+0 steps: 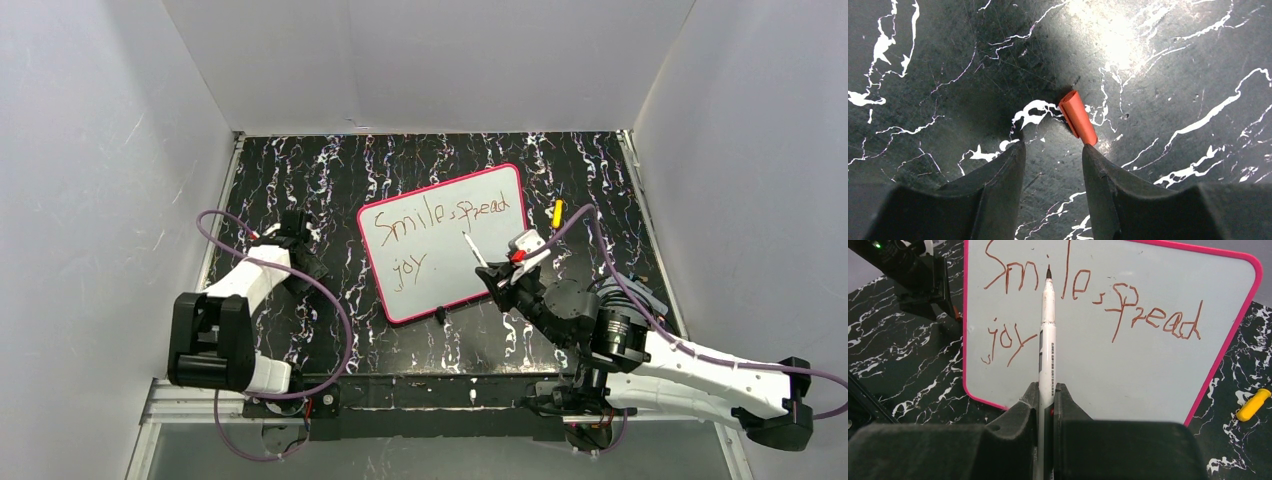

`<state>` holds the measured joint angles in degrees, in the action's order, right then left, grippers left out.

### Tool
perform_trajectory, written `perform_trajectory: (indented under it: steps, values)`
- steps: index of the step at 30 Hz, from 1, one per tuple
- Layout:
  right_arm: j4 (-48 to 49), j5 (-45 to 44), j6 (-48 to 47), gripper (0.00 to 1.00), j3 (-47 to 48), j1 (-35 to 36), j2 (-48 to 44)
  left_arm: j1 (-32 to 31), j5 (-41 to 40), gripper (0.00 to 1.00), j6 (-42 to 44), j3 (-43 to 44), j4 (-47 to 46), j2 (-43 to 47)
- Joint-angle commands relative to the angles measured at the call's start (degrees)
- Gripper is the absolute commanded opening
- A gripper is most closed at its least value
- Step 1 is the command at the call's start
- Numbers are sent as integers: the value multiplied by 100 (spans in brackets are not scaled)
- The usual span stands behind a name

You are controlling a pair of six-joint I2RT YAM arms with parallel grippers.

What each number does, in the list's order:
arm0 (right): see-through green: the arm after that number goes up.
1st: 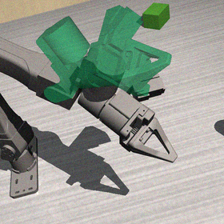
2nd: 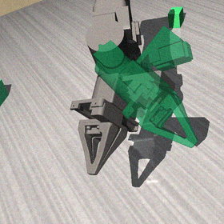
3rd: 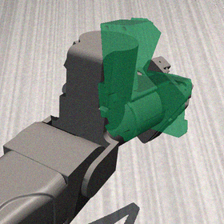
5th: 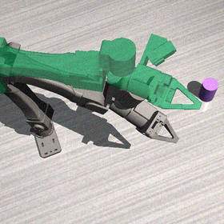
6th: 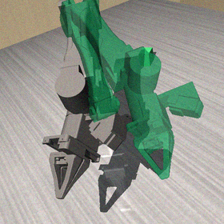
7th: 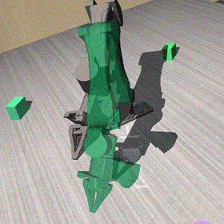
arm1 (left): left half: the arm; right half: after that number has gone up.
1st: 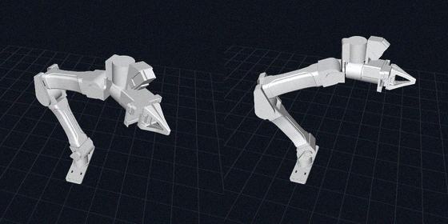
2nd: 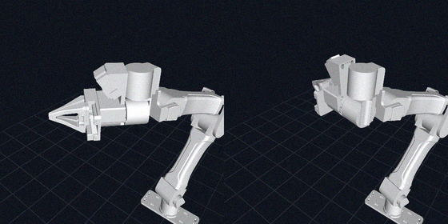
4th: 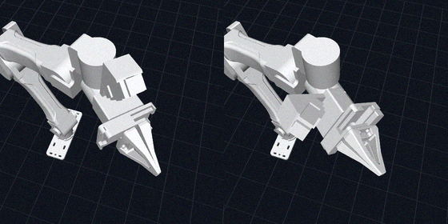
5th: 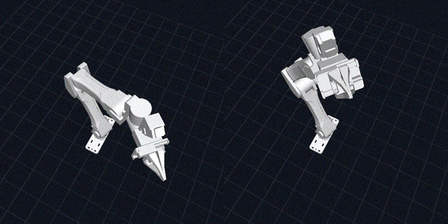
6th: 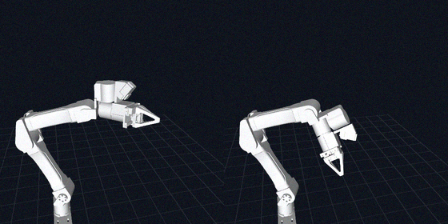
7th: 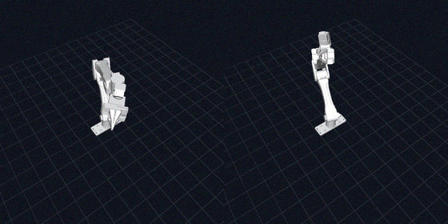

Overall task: Write a sentence on the whiteboard
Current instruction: Pick up the pen cap from the center of the board.

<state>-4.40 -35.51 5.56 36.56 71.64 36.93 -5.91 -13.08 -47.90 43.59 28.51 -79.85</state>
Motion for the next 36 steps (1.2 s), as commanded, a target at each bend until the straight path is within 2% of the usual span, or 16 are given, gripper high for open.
perform_trajectory:
  steps: [1,10,22,36]
  values:
    - [382,65,-137,1,-115,-9,-173,28,-338,42,-259,233,-102,-176]
    - [388,123,-195,1,-193,-9,-62,29,-432,37,-411,303,-285,-267]
    - [557,122,-200,1,-254,-9,234,28,-728,40,-787,133,-354,167]
    - [450,134,-146,1,-241,-5,126,28,-525,44,-1025,232,-442,-412]
